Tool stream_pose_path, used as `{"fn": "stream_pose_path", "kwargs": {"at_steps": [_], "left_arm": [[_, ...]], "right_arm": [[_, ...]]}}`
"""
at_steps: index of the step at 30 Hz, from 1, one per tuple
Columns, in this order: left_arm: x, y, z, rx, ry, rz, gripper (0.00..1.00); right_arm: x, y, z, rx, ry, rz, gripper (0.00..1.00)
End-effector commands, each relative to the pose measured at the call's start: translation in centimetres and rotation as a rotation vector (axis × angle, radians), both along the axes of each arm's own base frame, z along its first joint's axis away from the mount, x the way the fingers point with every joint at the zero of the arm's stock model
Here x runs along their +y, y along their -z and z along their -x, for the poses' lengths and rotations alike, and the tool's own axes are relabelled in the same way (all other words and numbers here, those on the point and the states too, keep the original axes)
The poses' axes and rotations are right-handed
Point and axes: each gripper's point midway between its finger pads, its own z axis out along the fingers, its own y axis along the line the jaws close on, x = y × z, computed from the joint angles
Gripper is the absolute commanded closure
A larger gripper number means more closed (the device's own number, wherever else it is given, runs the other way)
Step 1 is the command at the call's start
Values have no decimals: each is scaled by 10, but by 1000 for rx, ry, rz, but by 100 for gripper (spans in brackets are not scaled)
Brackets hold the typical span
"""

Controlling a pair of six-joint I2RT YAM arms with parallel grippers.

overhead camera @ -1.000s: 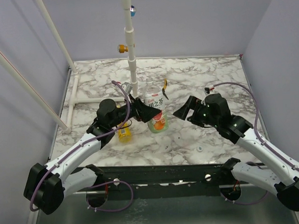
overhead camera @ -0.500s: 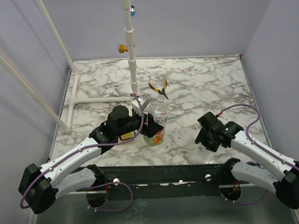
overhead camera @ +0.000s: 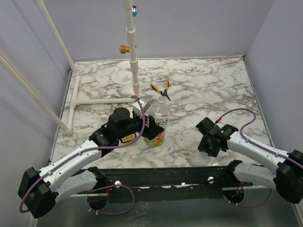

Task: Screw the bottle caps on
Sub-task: Screw the bottle cap onto the plastic bottle.

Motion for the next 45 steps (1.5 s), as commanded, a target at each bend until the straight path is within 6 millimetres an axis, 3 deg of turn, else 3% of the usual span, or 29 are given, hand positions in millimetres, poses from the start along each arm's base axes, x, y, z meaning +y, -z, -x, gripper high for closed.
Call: {"fn": "stream_pose_path", "kwargs": {"at_steps": [1, 11, 16, 19, 24, 31, 36, 45], "left_arm": [[-2, -18, -2, -42, 1, 18, 93], [-3, -9, 1, -29, 27, -14, 93], [-6, -5, 6, -64, 91, -44, 92], [-8, -5, 7, -145, 136, -85, 92], [0, -6, 1, -328, 146, -164, 92], [4, -14, 6, -451, 164, -144, 93], [5, -14, 12, -460, 172, -138, 94], [2, -13, 19, -487, 197, -155, 95]], "right_arm": [[-1, 6, -11, -44, 7, 25, 52], [0, 13, -14, -34, -15, 46, 57], [8, 0, -24, -67, -47, 24, 78], [25, -42, -45, -154, -113, -31, 82], [60, -145, -78, -369, -298, -161, 82], [92, -248, -84, -515, -496, -294, 80], [124, -291, -72, -535, -642, -460, 80], [154, -318, -62, -491, -797, -588, 81]]}}
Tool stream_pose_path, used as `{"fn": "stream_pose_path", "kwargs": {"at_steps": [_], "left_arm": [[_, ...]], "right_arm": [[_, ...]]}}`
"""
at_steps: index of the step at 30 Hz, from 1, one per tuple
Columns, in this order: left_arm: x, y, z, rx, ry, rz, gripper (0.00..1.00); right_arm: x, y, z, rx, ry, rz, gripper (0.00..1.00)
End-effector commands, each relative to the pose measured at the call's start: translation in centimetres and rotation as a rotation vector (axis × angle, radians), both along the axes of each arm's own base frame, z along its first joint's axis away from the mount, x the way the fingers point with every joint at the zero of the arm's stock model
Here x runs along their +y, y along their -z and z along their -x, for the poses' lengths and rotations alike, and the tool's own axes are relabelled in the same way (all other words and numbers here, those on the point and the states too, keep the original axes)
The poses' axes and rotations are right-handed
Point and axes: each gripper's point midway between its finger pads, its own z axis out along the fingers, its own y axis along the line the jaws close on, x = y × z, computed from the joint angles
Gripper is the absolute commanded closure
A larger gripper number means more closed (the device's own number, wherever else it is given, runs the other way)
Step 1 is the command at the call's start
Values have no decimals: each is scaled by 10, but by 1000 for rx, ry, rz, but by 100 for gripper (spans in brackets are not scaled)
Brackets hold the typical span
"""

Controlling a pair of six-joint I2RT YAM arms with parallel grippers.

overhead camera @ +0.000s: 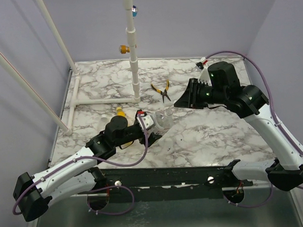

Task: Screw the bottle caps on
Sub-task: Screw the bottle cap onto the plastic bottle.

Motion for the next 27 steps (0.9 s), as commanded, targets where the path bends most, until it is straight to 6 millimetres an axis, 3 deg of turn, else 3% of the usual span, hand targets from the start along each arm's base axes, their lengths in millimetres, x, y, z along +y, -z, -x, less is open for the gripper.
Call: {"fn": "stream_pose_path", "kwargs": {"at_steps": [1, 27], "left_arm": [[-1, -7, 0, -61, 1, -1, 95], [-10, -3, -1, -88, 0, -39, 99]], "right_arm": [[12, -8, 19, 34, -140, -10, 81], [17, 7, 32, 122, -221, 7, 82]]}}
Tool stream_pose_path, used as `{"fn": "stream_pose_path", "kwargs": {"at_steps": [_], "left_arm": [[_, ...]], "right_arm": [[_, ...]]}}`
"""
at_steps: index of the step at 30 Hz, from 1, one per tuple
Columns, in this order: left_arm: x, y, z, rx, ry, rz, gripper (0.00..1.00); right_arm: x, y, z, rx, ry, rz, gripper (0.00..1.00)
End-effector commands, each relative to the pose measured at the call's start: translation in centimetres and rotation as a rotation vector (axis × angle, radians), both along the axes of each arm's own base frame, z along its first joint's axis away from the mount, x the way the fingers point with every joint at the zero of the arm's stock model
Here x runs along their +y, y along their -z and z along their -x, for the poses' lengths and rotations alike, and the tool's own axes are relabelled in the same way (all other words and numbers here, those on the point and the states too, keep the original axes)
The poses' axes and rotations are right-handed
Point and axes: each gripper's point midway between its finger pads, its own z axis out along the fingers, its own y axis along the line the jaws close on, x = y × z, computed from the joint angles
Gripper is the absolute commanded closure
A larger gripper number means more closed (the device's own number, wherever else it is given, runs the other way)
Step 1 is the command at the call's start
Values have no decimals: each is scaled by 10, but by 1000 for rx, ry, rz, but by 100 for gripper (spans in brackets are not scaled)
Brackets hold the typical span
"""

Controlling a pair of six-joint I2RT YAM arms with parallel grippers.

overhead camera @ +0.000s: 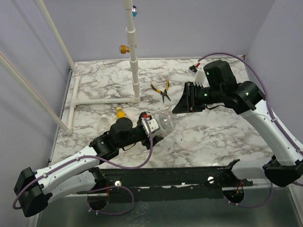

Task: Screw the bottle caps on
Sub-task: Screw the bottle cap onto the plastic bottle.

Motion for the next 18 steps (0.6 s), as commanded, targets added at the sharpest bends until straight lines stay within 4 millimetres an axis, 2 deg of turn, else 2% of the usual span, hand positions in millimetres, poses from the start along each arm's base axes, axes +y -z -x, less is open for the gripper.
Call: {"fn": "stream_pose_path", "kwargs": {"at_steps": [1, 18], "left_arm": [[-1, -15, -5, -49, -21, 24, 99], [-2, -19, -7, -72, -21, 24, 99]], "right_arm": [[2, 6, 7, 23, -46, 14, 82], [-1, 26, 10, 76, -60, 69, 82]]}}
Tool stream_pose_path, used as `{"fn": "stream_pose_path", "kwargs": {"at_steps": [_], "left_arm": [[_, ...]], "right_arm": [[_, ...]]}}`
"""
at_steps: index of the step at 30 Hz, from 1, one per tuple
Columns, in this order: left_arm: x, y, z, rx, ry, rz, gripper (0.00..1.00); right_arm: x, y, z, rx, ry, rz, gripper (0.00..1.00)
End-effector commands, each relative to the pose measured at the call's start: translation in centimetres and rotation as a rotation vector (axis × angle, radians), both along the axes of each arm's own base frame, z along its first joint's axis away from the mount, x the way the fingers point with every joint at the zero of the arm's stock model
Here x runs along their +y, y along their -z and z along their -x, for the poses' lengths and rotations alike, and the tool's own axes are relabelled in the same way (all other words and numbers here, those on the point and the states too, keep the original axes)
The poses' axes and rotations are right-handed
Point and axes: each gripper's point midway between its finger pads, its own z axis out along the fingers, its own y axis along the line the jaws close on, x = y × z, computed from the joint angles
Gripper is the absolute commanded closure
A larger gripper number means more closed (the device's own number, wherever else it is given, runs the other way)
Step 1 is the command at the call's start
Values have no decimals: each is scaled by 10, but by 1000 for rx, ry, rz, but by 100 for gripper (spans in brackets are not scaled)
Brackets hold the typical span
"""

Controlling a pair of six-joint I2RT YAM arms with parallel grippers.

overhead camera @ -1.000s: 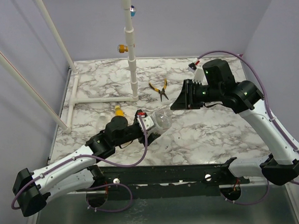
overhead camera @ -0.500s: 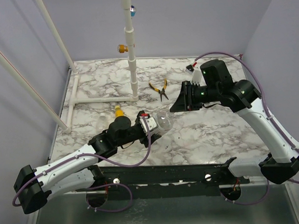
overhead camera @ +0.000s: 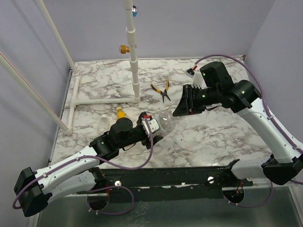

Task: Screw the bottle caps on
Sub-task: Screw the bottle cap onto the plastic bottle.

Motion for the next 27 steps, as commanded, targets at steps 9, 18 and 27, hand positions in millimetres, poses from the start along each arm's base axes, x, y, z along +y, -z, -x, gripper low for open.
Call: {"fn": "stream_pose_path", "kwargs": {"at_steps": [9, 18, 27], "left_arm": [[-6, -22, -5, -55, -4, 37, 100], [-10, -22, -6, -57, -2, 52, 100], [-13, -24, -11, -79, -1, 39, 100]], "right_arm": [[8, 13, 4, 48, -51, 5, 83], [10, 17, 5, 62, -58, 3, 83], [9, 23, 7, 80, -64, 31, 83]]}}
